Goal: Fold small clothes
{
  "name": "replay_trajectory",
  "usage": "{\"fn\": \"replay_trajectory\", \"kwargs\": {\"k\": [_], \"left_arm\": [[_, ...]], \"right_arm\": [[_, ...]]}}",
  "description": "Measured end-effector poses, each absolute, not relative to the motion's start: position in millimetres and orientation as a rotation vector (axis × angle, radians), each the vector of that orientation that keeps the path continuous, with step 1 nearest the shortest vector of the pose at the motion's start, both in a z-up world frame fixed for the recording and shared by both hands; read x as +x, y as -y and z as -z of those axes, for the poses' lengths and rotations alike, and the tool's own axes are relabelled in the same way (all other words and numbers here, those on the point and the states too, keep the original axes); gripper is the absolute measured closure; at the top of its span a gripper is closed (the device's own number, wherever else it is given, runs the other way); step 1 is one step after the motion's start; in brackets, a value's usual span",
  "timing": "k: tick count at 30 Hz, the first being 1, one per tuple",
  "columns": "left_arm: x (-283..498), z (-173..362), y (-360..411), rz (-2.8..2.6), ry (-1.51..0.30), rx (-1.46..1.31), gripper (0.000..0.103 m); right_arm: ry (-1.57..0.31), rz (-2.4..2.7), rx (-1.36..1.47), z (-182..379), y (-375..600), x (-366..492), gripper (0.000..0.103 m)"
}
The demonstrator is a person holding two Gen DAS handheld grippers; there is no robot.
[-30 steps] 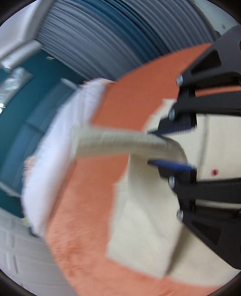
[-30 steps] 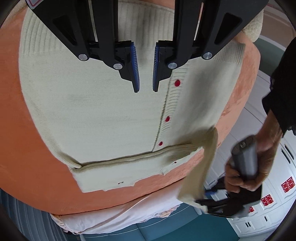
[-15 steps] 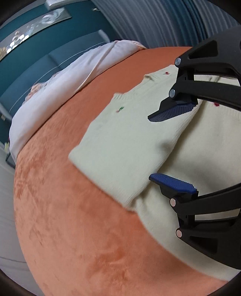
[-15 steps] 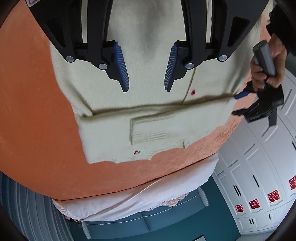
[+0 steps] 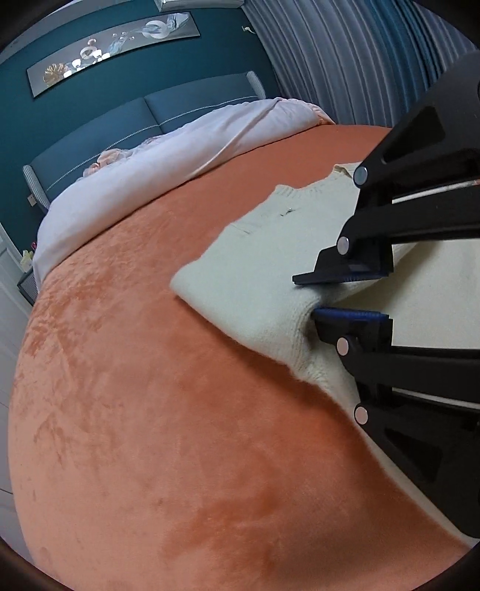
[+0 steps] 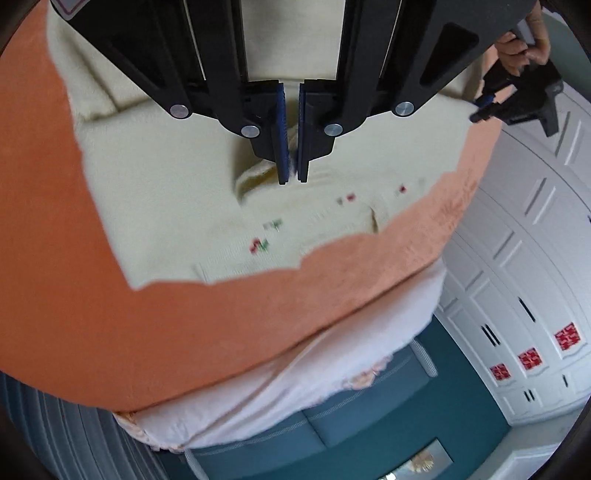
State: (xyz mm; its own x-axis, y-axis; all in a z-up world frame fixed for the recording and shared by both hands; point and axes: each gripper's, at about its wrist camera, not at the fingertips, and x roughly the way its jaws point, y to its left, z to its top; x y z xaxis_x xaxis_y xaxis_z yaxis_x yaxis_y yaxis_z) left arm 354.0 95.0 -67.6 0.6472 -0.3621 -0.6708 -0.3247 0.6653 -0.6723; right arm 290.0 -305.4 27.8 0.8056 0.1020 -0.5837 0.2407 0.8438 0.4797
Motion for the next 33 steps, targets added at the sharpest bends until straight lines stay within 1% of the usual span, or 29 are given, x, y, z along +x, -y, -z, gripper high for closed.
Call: {"fn": "replay_trajectory", "kwargs": {"k": [2, 4, 5, 6, 8, 10, 11, 12, 13, 17, 20, 22, 26, 30, 33], "left_arm": [[356, 75, -93, 0.014, -0.923, -0.830, 0.092], [357, 90, -90, -0.002, -0.981, -0.811, 0.092], [355, 95, -90, 0.003, -0.979, -0.810, 0.092], [353, 95, -89, 0.010, -0.965, -0.792, 0.092], [352, 91, -85, 0.011, -0.959, -0.734, 0.092], [353, 91, -82, 0.011, -0.957, -0.703, 0.092], [353, 92, -82, 0.009, -0.954, -0.701, 0.091], [353, 92, -81, 0.006, -0.951, -0.697, 0.091], [352, 93, -80, 0.002, -0.947, -0.690, 0.091], [351, 92, -77, -0.003, -0.938, -0.658, 0.091], [353, 91, -79, 0.015, -0.953, -0.643, 0.091], [354, 91, -80, 0.033, -0.963, -0.632, 0.091], [353, 93, -79, 0.049, -0.945, -0.590, 0.091], [348, 91, -73, 0.029, -0.933, -0.563, 0.090], [340, 82, -79, 0.041, -0.969, -0.584, 0.083]], "right_arm": [[-0.587, 0.080, 0.539, -37, 306, 286, 0.098], [-0.709, 0.124, 0.493, -9, 307, 299, 0.099], [-0.803, 0.151, 0.496, 15, 310, 306, 0.099], [-0.856, 0.159, 0.515, 33, 313, 307, 0.099], [-0.809, 0.170, 0.526, 28, 314, 295, 0.099], [-0.754, 0.224, 0.496, 9, 309, 283, 0.098], [-0.719, 0.218, 0.496, 0, 306, 277, 0.097], [-0.689, 0.206, 0.499, -8, 301, 273, 0.094], [-0.674, 0.169, 0.498, -15, 291, 273, 0.094], [-0.733, -0.015, 0.384, -19, 235, 303, 0.094], [-0.842, -0.017, 0.293, 7, 213, 330, 0.103], [-0.849, 0.039, 0.324, 22, 236, 325, 0.103], [-0.845, 0.231, 0.433, 21, 289, 292, 0.103], [-0.825, 0.170, 0.465, 10, 290, 275, 0.103], [-0.807, 0.136, 0.492, 0, 285, 241, 0.100]]}}
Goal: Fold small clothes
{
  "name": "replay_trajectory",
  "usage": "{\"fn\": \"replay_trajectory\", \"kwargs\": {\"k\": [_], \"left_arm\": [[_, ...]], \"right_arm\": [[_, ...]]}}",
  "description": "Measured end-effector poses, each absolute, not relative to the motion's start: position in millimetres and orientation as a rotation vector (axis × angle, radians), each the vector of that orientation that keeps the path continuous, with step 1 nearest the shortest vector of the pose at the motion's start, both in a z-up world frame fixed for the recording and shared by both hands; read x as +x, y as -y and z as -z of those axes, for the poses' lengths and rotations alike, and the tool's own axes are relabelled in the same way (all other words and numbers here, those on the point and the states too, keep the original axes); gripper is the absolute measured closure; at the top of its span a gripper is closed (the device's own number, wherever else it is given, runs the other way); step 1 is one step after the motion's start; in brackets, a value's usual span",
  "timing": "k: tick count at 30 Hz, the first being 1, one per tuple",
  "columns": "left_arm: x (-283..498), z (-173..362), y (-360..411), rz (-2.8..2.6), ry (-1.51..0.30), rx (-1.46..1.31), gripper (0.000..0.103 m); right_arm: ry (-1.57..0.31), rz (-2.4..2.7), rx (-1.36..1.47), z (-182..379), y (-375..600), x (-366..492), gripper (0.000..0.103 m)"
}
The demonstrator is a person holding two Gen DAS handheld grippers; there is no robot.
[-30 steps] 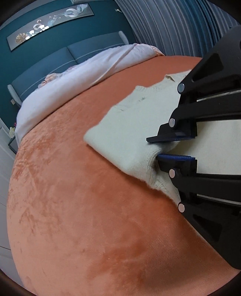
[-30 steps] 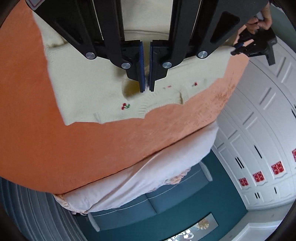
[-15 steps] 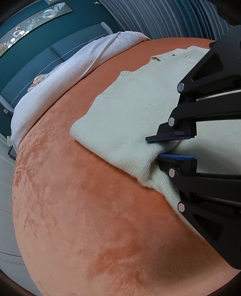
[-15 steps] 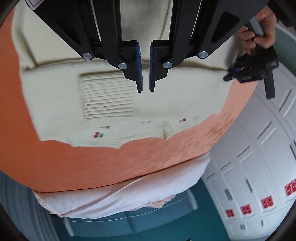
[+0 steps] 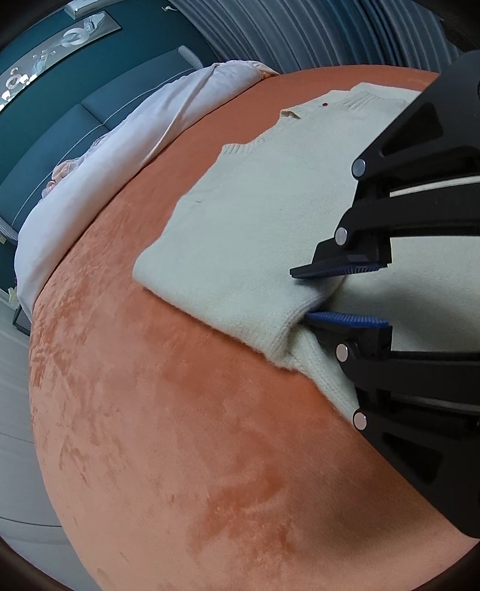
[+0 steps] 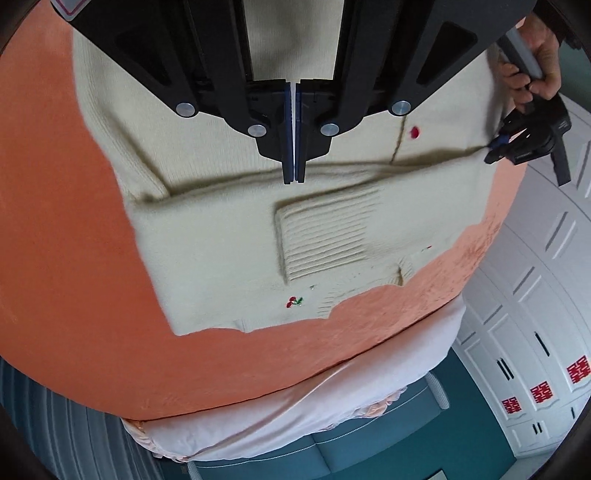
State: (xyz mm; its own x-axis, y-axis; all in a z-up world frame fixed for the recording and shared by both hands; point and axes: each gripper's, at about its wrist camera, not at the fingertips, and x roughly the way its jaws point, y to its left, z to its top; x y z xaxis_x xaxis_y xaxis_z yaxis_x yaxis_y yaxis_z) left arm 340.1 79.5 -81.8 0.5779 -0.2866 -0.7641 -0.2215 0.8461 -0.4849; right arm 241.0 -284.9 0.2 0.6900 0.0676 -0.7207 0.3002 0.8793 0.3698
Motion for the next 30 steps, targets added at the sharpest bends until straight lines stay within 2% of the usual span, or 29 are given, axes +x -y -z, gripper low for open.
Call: {"fn": "replay_trajectory", "kwargs": {"k": [2, 3, 4, 5, 6, 7, 8, 13, 15, 17, 23, 25, 26, 27, 28, 29, 30], "left_arm": [[324, 73, -89, 0.045, -0.984, -0.570, 0.066], [311, 68, -96, 0.055, -0.985, -0.563, 0.063], [297, 64, -104, 0.063, -0.991, -0.558, 0.055], [281, 62, -114, 0.065, -1.002, -0.561, 0.043], [262, 61, -127, 0.063, -1.016, -0.578, 0.038], [243, 61, -140, 0.058, -1.029, -0.600, 0.033], [224, 62, -152, 0.055, -1.042, -0.627, 0.031], [131, 72, -189, 0.067, -1.098, -0.706, 0.028], [110, 69, -184, 0.089, -1.119, -0.674, 0.022], [97, 70, -177, 0.123, -1.128, -0.688, 0.015], [94, 78, -150, 0.131, -1.146, -0.664, 0.008], [96, 76, -144, 0.133, -1.137, -0.642, 0.010], [95, 74, -142, 0.138, -1.136, -0.636, 0.019], [96, 73, -141, 0.153, -1.132, -0.635, 0.026], [97, 72, -140, 0.171, -1.135, -0.636, 0.042], [98, 72, -138, 0.186, -1.147, -0.636, 0.062], [99, 71, -137, 0.194, -1.155, -0.631, 0.074]], "right_arm": [[-0.802, 0.124, 0.494, -7, 283, 204, 0.096], [-0.804, 0.127, 0.481, -10, 283, 185, 0.095], [-0.810, 0.137, 0.459, -14, 282, 163, 0.093], [-0.820, 0.150, 0.438, -15, 286, 139, 0.086], [-0.830, 0.173, 0.418, -17, 287, 117, 0.071], [-0.842, 0.211, 0.399, -18, 288, 92, 0.061], [-0.850, 0.235, 0.392, -18, 291, 71, 0.047], [-0.976, 0.251, 0.504, 4, 299, 1, 0.045], [-1.003, 0.245, 0.572, 13, 300, -13, 0.045], [-1.022, 0.220, 0.659, 21, 299, -20, 0.044], [-1.040, 0.168, 0.736, 40, 283, -15, 0.043], [-1.014, 0.165, 0.742, 41, 279, -12, 0.042], [-1.003, 0.166, 0.746, 39, 277, -9, 0.042], [-0.989, 0.156, 0.753, 38, 276, -7, 0.048], [-0.973, 0.146, 0.757, 37, 275, -5, 0.055], [-0.962, 0.141, 0.748, 35, 274, -5, 0.074], [-0.957, 0.145, 0.730, 33, 275, -4, 0.093]]}}
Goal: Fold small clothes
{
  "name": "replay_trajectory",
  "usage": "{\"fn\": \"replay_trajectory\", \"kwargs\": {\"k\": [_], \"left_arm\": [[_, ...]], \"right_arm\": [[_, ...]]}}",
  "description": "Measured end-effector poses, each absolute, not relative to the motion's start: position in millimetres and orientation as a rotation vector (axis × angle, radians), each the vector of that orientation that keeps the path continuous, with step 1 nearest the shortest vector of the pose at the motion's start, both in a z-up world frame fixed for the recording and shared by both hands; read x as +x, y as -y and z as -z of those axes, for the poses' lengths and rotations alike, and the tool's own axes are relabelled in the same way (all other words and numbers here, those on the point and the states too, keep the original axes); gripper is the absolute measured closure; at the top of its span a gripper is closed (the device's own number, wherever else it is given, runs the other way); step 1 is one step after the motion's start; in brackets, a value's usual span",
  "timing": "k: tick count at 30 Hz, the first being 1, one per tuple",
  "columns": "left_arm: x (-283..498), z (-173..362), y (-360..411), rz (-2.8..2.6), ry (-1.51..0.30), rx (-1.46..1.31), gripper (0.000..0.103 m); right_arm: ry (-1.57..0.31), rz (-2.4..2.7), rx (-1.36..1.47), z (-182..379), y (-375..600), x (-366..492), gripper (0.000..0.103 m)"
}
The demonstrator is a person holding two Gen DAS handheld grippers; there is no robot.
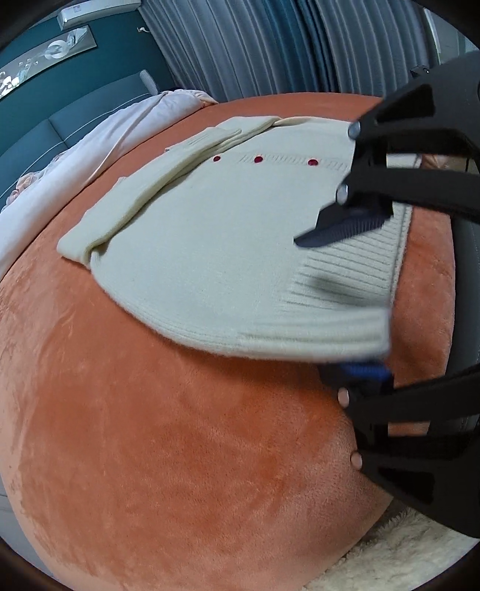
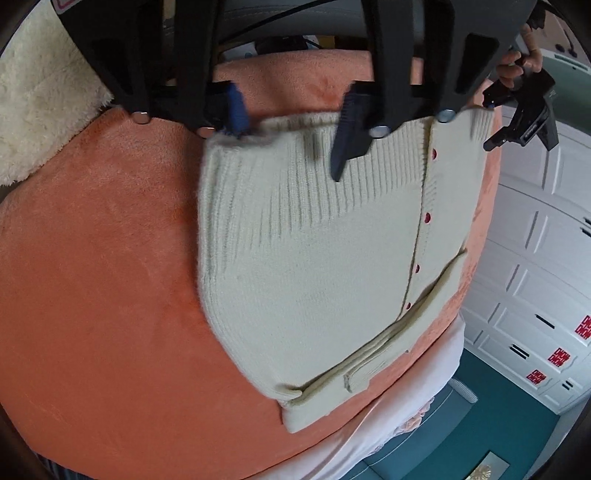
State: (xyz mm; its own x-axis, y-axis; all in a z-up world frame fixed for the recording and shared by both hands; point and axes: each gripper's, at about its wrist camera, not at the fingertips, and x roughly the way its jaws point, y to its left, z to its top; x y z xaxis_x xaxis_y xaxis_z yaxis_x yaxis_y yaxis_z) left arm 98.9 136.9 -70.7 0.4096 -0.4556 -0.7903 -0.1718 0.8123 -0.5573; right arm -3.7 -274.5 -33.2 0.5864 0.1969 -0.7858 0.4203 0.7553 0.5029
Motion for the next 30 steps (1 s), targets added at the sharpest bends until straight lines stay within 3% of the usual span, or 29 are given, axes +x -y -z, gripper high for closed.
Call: {"fn": "replay_trajectory", "kwargs": {"k": [1, 3, 11, 22, 25, 30], "left_arm": [[99, 69, -135, 0.203, -1.160, -0.618, 0.091], [97, 61, -134, 0.206, -1.148, -0.580, 0.094], [65, 12, -142, 0.267, -1.102, -0.512, 0.096], [-77, -1, -167, 0.343, -1.291, -0.292, 0.097], [-111, -5, -182, 0.320, -1.339, -0.282, 0.097], [-92, -56, -196, 0.296, -1.181, -0.399, 0.097]], "right_arm": [[-0.952, 0.149, 0.720, 30, 275, -3, 0.093], [-0.909, 0.134, 0.722, 20, 278, -6, 0.095], [-0.843, 0.045, 0.508, -44, 265, -18, 0.096], [-1.043, -0.152, 0.205, -62, 222, -118, 0.097], [-1.114, -0.197, 0.236, -62, 210, -161, 0.097], [-1.037, -0.209, 0.335, -94, 210, -167, 0.097]]}}
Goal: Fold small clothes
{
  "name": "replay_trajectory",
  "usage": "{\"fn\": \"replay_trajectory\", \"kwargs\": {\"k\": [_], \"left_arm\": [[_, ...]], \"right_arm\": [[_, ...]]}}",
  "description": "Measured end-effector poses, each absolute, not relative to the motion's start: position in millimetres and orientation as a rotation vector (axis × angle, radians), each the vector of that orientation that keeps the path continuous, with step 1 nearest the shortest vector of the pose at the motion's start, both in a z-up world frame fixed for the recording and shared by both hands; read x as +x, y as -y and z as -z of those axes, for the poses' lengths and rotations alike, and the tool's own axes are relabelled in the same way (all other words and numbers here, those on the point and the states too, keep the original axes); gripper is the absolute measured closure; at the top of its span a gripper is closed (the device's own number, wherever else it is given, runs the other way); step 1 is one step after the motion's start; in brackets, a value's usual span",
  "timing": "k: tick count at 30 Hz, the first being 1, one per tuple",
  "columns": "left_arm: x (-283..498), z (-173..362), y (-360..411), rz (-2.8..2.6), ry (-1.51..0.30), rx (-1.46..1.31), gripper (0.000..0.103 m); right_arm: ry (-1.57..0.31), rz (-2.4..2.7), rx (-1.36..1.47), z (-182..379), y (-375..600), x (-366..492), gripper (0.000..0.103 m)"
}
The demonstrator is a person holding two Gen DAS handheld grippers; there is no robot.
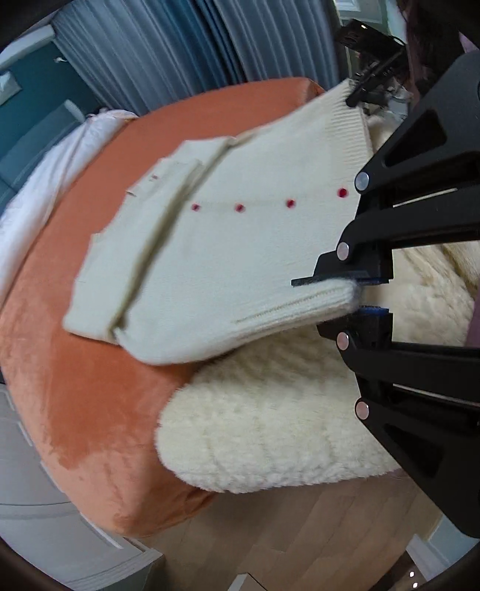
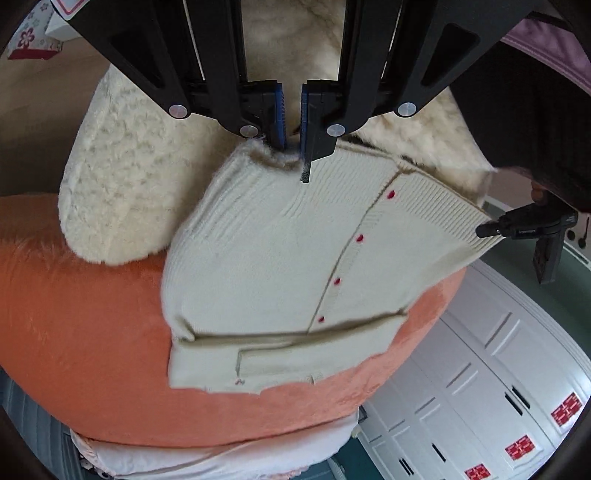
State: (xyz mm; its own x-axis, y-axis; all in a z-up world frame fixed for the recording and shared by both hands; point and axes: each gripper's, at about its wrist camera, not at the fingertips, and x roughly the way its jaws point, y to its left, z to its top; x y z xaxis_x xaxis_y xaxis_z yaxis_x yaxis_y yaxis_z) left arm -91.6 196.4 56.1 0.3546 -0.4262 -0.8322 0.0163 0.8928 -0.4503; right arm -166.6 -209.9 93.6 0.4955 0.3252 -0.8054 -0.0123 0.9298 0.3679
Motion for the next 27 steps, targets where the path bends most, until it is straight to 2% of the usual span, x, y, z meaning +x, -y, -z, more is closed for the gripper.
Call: {"fn": "replay_trajectory", "kwargs": {"k": [4, 9, 15, 22, 27], "left_arm": [[-23, -92, -186, 0.334, -0.989, -0.468, 0.097], [72, -84, -166, 0.311, -0.914, -0.511, 0.097], [165, -39, -132, 0.217, -0.956, -0.466, 0.097], [214, 24, -120, 0.128, -1.034, -0.444, 0.096], [224, 39, -119, 0.113, -1.032, -0.456, 0.091]], "right_arm": [[-0.831, -0.167, 0.352, -130, 237, -112, 0.097], [-0.679, -0.087, 0.461, -113, 283, -17, 0.097], [-0.688, 0.006, 0.582, -60, 308, 81, 0.097], [-0.734, 0.075, 0.658, -15, 321, 129, 0.096], [-0.712, 0.122, 0.644, -18, 318, 135, 0.083]]}}
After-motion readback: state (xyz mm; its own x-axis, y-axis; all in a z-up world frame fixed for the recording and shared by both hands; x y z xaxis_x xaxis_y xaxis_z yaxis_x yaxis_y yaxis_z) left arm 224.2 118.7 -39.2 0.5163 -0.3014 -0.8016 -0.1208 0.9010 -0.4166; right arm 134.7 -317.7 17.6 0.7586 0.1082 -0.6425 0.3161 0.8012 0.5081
